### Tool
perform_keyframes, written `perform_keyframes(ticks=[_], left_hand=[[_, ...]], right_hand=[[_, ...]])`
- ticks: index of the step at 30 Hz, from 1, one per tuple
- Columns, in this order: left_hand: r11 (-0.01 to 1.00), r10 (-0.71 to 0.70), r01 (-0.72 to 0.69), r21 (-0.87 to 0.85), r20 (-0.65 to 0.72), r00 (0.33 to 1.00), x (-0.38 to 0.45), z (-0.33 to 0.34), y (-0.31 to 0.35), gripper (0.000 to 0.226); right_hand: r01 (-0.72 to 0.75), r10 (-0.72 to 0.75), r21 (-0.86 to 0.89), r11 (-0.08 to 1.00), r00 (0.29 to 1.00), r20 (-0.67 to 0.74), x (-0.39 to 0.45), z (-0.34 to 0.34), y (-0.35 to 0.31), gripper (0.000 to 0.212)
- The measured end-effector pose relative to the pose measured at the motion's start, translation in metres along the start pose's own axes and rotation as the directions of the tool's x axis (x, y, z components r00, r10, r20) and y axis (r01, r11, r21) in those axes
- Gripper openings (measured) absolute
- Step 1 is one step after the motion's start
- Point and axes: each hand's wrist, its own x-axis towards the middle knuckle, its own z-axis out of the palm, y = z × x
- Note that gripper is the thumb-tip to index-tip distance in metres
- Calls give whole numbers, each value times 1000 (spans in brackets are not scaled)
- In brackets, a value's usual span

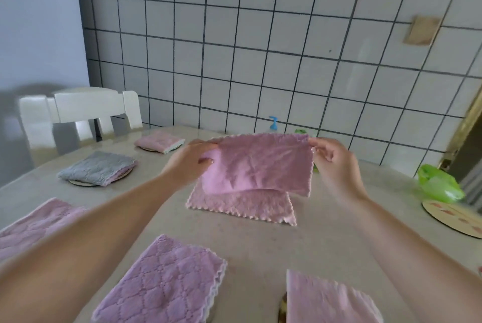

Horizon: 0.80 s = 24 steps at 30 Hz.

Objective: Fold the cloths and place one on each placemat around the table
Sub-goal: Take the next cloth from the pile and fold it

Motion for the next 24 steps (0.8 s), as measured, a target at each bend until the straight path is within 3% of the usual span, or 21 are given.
perform_keyframes(ticks=[4,6,8,11,15,19,21,24], left_hand=[[988,150,-147,37,-92,984,22,-22,34,27],[986,139,-152,-63,-176,975,33,-36,56,18],[978,59,-107,-179,-257,965,43,-45,77,17],[970,49,-78,-228,-130,990,55,-46,99,26],[962,-54,46,-268,-25,998,70,-35,106,34],[842,-218,171,-511,-32,975,88,-15,110,24],[790,-258,141,-597,-114,959,98,-12,113,12],[804,-200,-28,-595,-314,928,105,-18,129,14]], right_hand=[[16,-22,-55,998,994,-110,31,-48,-3,20],[26,-31,-25,999,976,-217,45,-70,-5,14],[-22,18,-19,1000,977,-211,56,-87,-4,18],[-99,83,-145,984,990,-113,64,-106,2,31],[-177,173,-255,951,984,-41,68,-116,14,12],[-393,399,-101,914,916,44,78,-110,28,22],[-360,362,-80,930,932,7,90,-110,31,22],[-216,210,-32,976,969,-129,96,-120,23,13]])
